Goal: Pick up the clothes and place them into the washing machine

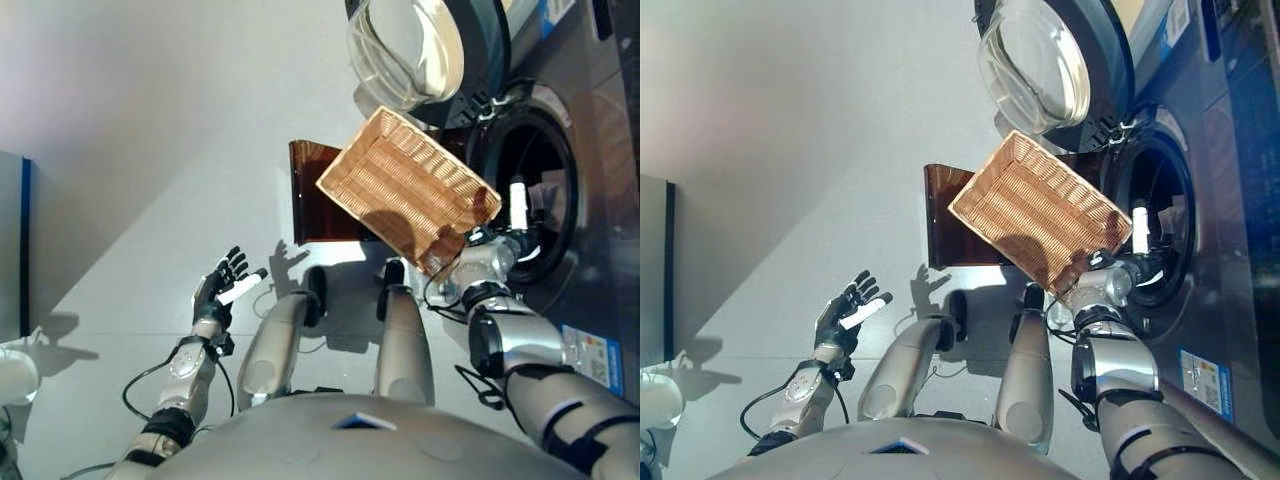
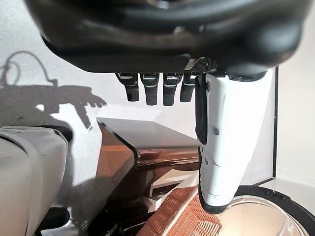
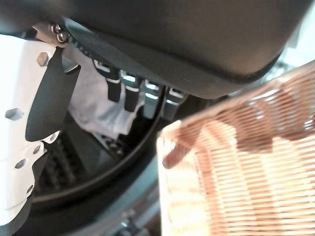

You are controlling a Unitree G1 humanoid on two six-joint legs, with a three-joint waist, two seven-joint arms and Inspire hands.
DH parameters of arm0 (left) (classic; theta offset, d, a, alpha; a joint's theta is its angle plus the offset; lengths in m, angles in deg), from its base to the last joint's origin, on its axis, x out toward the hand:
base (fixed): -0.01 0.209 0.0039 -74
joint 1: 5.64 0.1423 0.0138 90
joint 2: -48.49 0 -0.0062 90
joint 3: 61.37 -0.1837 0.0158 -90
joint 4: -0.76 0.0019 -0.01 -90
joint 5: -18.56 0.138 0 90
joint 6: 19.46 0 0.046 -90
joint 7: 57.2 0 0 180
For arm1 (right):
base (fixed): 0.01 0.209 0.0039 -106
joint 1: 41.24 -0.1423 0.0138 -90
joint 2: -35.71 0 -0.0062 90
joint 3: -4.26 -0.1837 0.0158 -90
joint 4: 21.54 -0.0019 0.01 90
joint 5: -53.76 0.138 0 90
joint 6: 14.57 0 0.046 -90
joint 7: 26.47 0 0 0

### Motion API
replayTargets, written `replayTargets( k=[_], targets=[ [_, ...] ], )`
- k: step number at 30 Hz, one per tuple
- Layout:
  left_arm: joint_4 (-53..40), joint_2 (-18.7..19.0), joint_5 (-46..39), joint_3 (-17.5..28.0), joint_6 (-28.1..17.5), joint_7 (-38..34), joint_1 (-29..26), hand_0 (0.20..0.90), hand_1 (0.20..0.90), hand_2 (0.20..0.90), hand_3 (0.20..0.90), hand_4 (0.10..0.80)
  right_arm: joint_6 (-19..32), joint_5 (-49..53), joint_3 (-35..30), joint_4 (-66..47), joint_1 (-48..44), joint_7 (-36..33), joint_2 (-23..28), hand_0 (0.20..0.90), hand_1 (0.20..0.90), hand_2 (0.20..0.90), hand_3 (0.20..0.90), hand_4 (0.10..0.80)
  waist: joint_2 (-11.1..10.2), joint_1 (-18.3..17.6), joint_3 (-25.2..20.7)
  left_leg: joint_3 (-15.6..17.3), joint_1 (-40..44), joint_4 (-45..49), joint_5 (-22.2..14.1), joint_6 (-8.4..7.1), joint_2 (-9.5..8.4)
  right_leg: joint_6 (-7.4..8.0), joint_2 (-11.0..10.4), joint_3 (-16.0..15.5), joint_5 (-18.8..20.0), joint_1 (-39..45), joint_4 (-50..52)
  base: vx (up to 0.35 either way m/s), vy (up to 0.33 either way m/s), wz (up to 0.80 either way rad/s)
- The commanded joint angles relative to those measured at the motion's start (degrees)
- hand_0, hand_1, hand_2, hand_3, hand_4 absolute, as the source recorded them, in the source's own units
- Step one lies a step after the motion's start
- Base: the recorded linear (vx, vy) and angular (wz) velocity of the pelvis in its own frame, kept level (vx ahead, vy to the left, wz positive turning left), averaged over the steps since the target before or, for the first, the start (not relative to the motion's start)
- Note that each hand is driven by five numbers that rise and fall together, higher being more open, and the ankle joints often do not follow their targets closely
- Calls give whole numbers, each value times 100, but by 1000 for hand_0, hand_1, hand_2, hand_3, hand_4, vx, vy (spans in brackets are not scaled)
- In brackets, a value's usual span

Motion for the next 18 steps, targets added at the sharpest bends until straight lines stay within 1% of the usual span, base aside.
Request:
replayTargets(
  k=[1,2,3,4,5,7,9,12,14,15,18],
  targets=[
    [-190,176,188,485,-553,-23,35,900,900,900,900,800,24,-1035,386,-288,78,102,323,900,900,900,900,800,-55,69,-226,-65,90,-766,446,-273,-61,-195,10,-191,225,501,-675,59,-44,-5],
    [-171,171,229,510,-564,-40,20,900,900,900,900,800,-134,-1461,570,-256,119,89,400,900,900,900,900,800,-82,72,-222,-84,176,-851,492,-293,-53,-180,13,-209,268,623,-816,80,-66,-5],
    [-196,154,296,544,-563,-27,12,900,900,900,900,800,-394,-2256,1013,-419,213,107,547,900,900,900,900,800,-151,69,-216,-95,343,-984,546,-316,-35,-156,20,-229,353,811,-1032,81,-72,-4],
    [-169,161,332,572,-550,-3,-2,900,900,900,900,800,-538,-2714,1325,-514,242,225,637,900,900,900,900,800,-188,67,-211,-108,448,-1053,574,-324,-20,-147,32,-253,401,915,-1138,62,-57,0],
    [-169,159,333,574,-550,-3,-1,900,900,900,900,800,-539,-2716,1327,-516,242,222,637,900,900,900,900,800,-184,62,-203,-111,458,-1057,575,-325,-20,-147,32,-257,402,928,-1143,52,-43,2],
    [-165,158,340,625,-518,90,30,900,900,900,900,800,-721,-3377,1727,-856,458,357,937,900,900,900,900,800,-296,45,-223,-159,713,-1233,634,-359,-3,-118,45,-291,479,1250,-1446,115,-62,1],
    [-59,144,370,648,-492,121,26,900,900,900,900,800,-794,-3738,1890,-955,518,490,1132,900,900,900,900,800,-354,48,-254,-182,891,-1325,653,-380,13,-101,43,-321,500,1439,-1569,126,-41,3],
    [65,129,450,673,-457,107,-16,900,900,900,900,800,-873,-4168,1965,-1074,619,581,1398,900,900,900,900,800,-421,29,-296,-210,1148,-1417,660,-404,40,-76,53,-361,511,1725,-1688,118,-19,1],
    [191,124,491,685,-453,82,-71,900,900,900,900,800,-877,-4282,1993,-1160,644,612,1455,900,900,900,900,800,-443,11,-325,-211,1233,-1455,672,-413,53,-72,63,-360,517,1810,-1733,97,-6,0],
    [393,113,563,715,-438,35,-145,900,900,900,900,800,-920,-4502,1946,-1165,730,608,1533,900,900,900,900,800,-492,-10,-380,-237,1414,-1537,663,-428,58,-58,77,-365,507,1996,-1827,122,-13,-3],
    [642,68,646,764,-441,-59,-246,900,900,900,900,800,-948,-4892,1863,-1240,895,549,1583,900,900,900,900,800,-550,-48,-457,-240,1684,-1675,666,-450,70,-36,98,-399,506,2257,-1959,129,-7,-6]
  ],
)
